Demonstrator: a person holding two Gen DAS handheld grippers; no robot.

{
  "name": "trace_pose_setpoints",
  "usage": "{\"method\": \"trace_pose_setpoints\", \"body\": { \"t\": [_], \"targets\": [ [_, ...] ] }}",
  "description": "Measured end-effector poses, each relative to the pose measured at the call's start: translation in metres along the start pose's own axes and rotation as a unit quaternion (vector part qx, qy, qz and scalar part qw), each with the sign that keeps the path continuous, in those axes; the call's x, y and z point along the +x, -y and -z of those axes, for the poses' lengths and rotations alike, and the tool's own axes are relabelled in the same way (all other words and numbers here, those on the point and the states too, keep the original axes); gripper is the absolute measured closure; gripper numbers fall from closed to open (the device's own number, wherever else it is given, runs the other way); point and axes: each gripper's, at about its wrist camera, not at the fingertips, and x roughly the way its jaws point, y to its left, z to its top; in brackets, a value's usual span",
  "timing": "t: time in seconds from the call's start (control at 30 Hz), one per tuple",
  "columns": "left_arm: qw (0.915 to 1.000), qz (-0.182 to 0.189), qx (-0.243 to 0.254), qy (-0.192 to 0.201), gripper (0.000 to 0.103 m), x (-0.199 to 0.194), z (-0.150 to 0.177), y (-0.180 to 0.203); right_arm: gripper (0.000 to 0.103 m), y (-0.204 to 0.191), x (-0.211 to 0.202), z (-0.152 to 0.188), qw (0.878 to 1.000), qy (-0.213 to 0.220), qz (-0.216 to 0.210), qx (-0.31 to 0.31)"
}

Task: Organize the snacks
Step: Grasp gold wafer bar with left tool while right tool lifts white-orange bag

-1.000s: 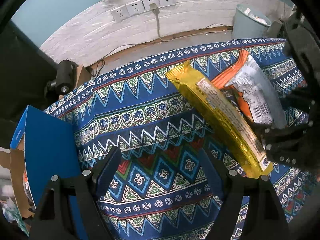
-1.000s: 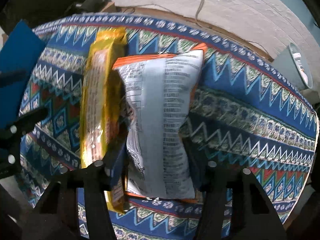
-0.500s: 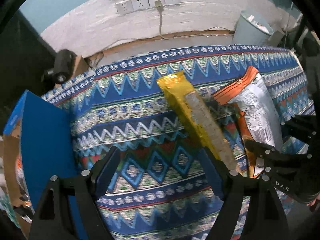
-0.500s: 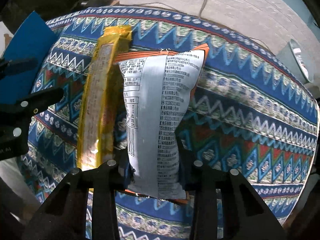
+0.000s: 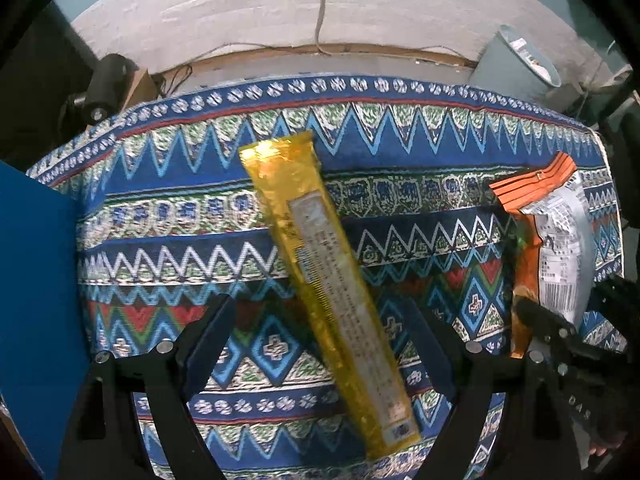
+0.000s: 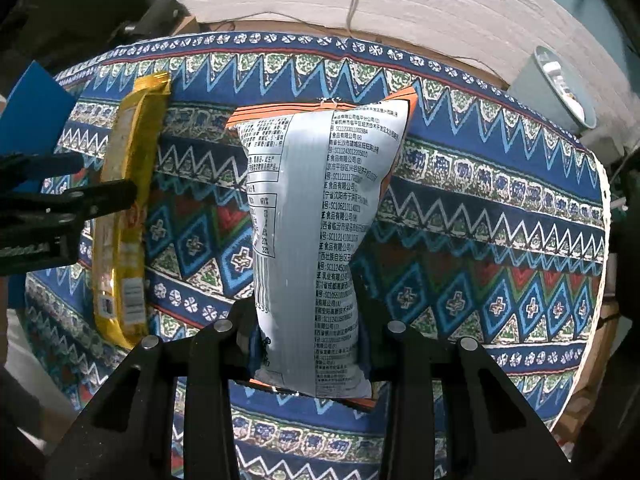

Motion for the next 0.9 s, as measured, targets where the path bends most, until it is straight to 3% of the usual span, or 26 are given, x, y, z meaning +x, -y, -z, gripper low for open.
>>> {"method": "trace_pose_setpoints", "body": {
  "t": [0.13,0.27,0.37,0.47,0.6,0.63,0.67,0.73,0.8,0.9],
  "targets": [
    [0.9998,-0.008,0.008,-0.018,0.016,0.013,0.001,0.006,0.067,0.001,0.005,-0.012,1.000,-0.007,-0.006,-0.002],
    [0.9997,-0.016,0.014,-0.013,0.016,0.018,0.005,0.001,0.060,0.000,0.016,-0.027,1.000,-0.009,-0.006,0.005],
    [0.9999,-0.013,0.009,-0.001,0.024,0.018,0.010,-0.009,0.053,0.005,0.023,-0.034,1.000,-0.012,-0.006,0.015],
    [0.9999,-0.012,0.007,0.004,0.030,0.017,0.011,-0.015,0.052,0.008,0.027,-0.037,1.000,-0.012,-0.008,0.023],
    [0.9994,-0.018,0.028,0.002,0.023,0.021,0.007,-0.011,0.057,0.007,0.028,-0.038,1.000,-0.007,-0.003,0.019],
    [0.9993,-0.017,0.033,0.005,0.029,0.023,0.004,-0.003,0.067,0.005,0.027,-0.035,1.000,-0.005,-0.001,0.016],
    [0.9991,-0.017,0.038,0.010,0.035,0.022,0.005,-0.001,0.068,0.004,0.027,-0.034,1.000,-0.003,0.002,0.013],
    [0.9988,-0.013,0.045,0.015,0.060,0.020,0.008,0.005,0.071,0.001,0.025,-0.032,1.000,-0.003,0.004,0.008],
    [0.9987,-0.009,0.047,0.017,0.069,0.017,0.009,0.008,0.072,-0.003,0.021,-0.029,1.000,-0.002,0.004,0.006],
    [0.9979,-0.011,0.060,0.023,0.074,0.010,0.017,0.010,0.072,-0.008,0.013,-0.028,1.000,0.003,0.003,0.002]
  ]
}}
